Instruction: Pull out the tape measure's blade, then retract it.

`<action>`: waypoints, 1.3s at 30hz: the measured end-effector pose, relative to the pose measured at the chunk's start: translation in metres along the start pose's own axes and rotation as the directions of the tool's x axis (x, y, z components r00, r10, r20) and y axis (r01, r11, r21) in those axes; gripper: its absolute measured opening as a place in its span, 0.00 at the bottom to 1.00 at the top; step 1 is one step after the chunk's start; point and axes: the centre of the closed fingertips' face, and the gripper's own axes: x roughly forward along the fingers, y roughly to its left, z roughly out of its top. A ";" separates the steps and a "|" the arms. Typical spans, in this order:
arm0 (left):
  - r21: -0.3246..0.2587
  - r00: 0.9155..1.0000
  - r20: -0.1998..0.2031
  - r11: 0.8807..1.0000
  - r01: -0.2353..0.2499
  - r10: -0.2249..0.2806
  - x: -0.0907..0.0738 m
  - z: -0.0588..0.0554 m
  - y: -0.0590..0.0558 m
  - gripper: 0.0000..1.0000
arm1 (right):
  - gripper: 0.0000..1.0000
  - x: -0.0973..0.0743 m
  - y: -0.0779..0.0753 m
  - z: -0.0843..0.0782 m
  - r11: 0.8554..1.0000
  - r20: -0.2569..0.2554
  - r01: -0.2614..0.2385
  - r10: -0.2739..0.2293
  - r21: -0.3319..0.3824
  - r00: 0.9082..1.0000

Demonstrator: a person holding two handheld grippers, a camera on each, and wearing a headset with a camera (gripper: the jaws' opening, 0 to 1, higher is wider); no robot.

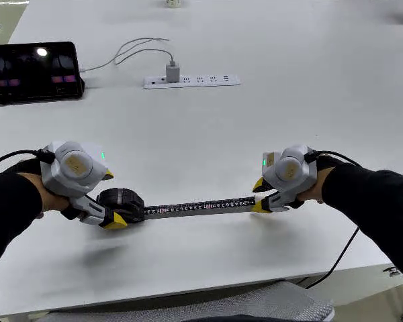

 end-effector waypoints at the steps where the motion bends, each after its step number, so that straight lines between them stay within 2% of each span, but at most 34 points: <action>1: -0.011 1.000 0.012 1.000 -0.002 0.003 -0.001 0.001 0.001 0.71 | 0.22 -0.001 0.000 0.001 0.999 0.013 0.009 -0.010 0.034 1.000; 5: -0.055 1.000 0.010 0.998 -0.023 0.024 -0.003 -0.003 0.004 0.74 | 0.26 -0.004 0.000 0.000 0.996 0.040 0.048 -0.051 0.077 0.998; 8: -0.100 0.999 0.027 0.994 -0.043 0.046 -0.006 -0.006 0.006 0.75 | 0.28 -0.008 0.002 0.003 0.981 0.088 0.058 -0.075 0.183 0.993; 12: -0.152 0.996 0.053 0.986 -0.061 0.069 -0.008 -0.010 0.008 0.76 | 0.31 -0.012 0.002 0.001 0.973 0.101 0.082 -0.105 0.216 0.989; 15: -0.217 0.992 0.080 0.973 -0.080 0.100 -0.011 -0.012 0.010 0.79 | 0.34 -0.015 0.006 -0.002 0.961 0.112 0.086 -0.119 0.262 0.987; 20: -0.256 0.986 0.097 0.960 -0.109 0.137 -0.014 -0.018 0.010 0.82 | 0.38 -0.017 0.012 -0.010 0.943 0.130 0.088 -0.136 0.322 0.982; 22: -0.277 0.983 0.108 0.954 -0.117 0.152 -0.015 -0.020 0.010 0.83 | 0.43 -0.018 0.014 -0.012 0.940 0.132 0.096 -0.146 0.328 0.980; 23: -0.303 0.980 0.117 0.945 -0.121 0.163 -0.016 -0.021 0.011 0.83 | 0.44 -0.019 0.015 -0.014 0.938 0.134 0.105 -0.157 0.330 0.979; 28: -0.360 0.973 0.126 0.923 -0.139 0.195 -0.018 -0.033 0.010 0.86 | 0.53 -0.021 0.018 -0.021 0.920 0.144 0.114 -0.179 0.376 0.973; 30: -0.381 0.971 0.134 0.915 -0.132 0.196 -0.019 -0.036 0.007 0.88 | 0.55 -0.023 0.019 -0.023 0.916 0.149 0.118 -0.187 0.384 0.971; 33: -0.407 0.964 0.156 0.903 -0.136 0.215 -0.021 -0.040 0.006 0.97 | 0.57 -0.026 0.022 -0.025 0.904 0.160 0.126 -0.206 0.407 0.965; 36: -0.429 0.962 0.154 0.893 -0.139 0.224 -0.024 -0.046 0.004 0.98 | 0.61 -0.027 0.026 -0.029 0.904 0.159 0.136 -0.216 0.405 0.963; 39: -0.436 0.960 0.151 0.888 -0.150 0.236 -0.026 -0.050 0.002 0.98 | 0.64 -0.028 0.029 -0.032 0.900 0.163 0.141 -0.225 0.411 0.961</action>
